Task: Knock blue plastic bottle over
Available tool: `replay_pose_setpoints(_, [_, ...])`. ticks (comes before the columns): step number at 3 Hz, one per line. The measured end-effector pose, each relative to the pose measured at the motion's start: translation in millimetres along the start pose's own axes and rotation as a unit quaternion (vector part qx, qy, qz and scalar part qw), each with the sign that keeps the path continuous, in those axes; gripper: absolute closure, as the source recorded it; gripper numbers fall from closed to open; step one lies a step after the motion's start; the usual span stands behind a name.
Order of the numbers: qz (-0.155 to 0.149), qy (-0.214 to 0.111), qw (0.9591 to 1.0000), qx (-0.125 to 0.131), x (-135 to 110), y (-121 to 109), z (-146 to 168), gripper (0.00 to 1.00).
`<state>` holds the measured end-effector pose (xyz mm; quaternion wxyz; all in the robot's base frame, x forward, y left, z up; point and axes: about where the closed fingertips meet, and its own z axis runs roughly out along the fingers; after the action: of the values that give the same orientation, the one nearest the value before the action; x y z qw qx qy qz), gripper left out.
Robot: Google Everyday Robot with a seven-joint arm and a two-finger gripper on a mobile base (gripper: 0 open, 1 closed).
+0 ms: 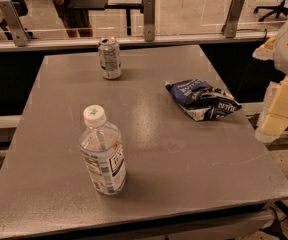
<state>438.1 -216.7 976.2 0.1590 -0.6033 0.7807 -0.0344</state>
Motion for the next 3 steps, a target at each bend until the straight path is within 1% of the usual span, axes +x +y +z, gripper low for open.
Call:
replay_pose_setpoints(1, [-0.002, -0.005, 1.0, -0.001, -3.0, 0.0, 0.6, 0.0])
replay_pose_setpoints(2, [-0.019, -0.043, 0.9988, -0.011, -26.2, 0.9, 4.8, 0.0])
replay_pose_setpoints(3, [-0.044, -0.102, 0.9935, -0.026, -64.6, 8.3, 14.5, 0.0])
